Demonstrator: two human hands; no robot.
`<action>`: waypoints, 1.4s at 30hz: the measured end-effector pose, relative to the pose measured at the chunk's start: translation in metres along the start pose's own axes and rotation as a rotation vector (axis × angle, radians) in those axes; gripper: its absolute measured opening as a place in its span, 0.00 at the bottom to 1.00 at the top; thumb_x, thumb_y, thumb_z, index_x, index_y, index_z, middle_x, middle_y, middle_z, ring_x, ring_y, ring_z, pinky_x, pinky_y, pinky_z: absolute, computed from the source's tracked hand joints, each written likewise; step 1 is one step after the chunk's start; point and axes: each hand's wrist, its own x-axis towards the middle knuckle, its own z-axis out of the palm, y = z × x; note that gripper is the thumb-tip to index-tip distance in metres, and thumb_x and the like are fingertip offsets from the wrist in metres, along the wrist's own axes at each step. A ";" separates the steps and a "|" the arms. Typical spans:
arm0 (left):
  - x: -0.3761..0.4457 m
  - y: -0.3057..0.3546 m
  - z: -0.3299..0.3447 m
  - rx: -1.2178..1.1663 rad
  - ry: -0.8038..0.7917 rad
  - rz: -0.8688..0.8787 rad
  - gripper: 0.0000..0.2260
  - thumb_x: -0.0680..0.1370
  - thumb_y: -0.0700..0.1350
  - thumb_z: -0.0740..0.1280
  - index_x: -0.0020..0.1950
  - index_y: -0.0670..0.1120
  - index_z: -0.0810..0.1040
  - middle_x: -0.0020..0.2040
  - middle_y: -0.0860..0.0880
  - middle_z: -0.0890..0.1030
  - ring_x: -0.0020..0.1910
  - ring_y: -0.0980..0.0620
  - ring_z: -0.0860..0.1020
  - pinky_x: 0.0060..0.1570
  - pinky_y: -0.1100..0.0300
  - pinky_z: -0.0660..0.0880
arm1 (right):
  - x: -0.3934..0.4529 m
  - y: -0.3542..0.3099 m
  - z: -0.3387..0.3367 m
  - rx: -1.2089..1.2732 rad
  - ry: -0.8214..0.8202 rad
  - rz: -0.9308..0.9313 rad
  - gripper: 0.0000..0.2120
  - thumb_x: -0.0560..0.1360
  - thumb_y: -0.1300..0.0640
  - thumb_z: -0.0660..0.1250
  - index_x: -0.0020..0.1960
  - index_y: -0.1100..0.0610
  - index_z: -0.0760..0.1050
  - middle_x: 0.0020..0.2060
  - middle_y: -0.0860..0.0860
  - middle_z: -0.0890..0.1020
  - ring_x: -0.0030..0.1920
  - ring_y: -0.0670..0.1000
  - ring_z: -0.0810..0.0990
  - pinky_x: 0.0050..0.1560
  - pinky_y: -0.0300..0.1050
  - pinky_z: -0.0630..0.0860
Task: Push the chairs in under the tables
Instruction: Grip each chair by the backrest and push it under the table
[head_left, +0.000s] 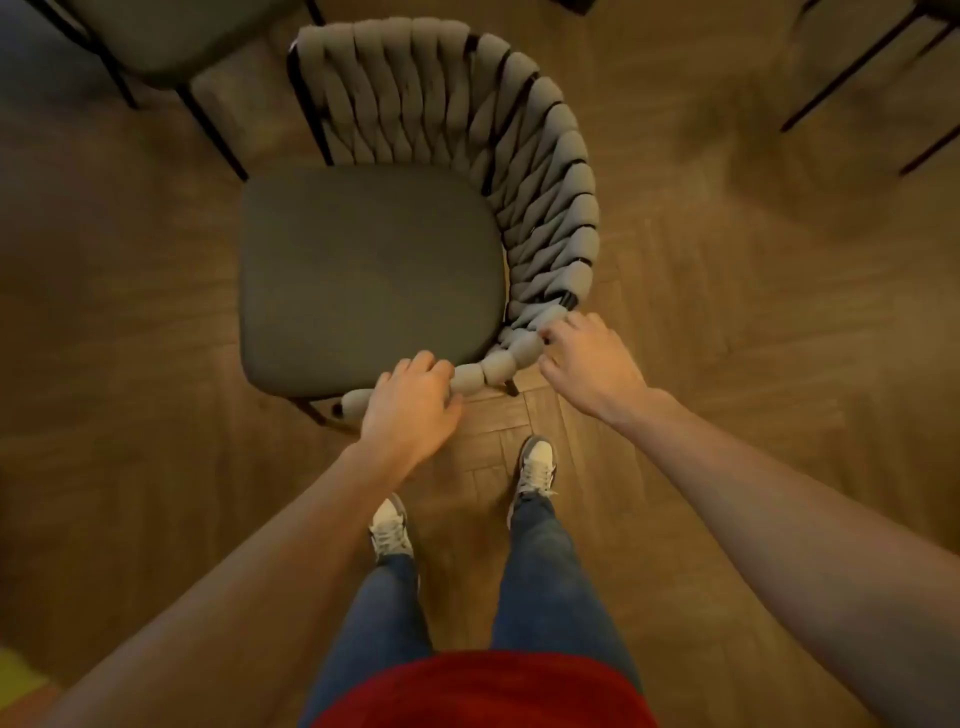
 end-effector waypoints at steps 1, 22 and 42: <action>0.011 0.003 0.005 -0.009 -0.007 -0.019 0.14 0.81 0.51 0.61 0.65 0.48 0.73 0.60 0.49 0.74 0.59 0.48 0.73 0.58 0.51 0.71 | 0.010 0.010 -0.001 -0.008 0.003 -0.033 0.17 0.78 0.52 0.63 0.66 0.55 0.74 0.60 0.54 0.76 0.61 0.57 0.72 0.57 0.54 0.73; 0.125 0.075 0.081 0.160 -0.003 -0.072 0.24 0.81 0.65 0.53 0.62 0.47 0.72 0.54 0.49 0.79 0.46 0.50 0.81 0.39 0.55 0.77 | 0.150 0.133 0.003 -0.472 -0.112 -0.771 0.42 0.73 0.23 0.48 0.61 0.57 0.77 0.52 0.55 0.79 0.63 0.58 0.74 0.77 0.62 0.46; 0.087 -0.024 0.073 0.299 0.076 0.527 0.25 0.79 0.64 0.53 0.53 0.46 0.78 0.46 0.47 0.83 0.38 0.49 0.82 0.32 0.57 0.74 | 0.044 0.055 0.068 -0.260 0.028 -0.251 0.41 0.73 0.24 0.51 0.60 0.58 0.78 0.51 0.54 0.80 0.61 0.58 0.75 0.76 0.61 0.54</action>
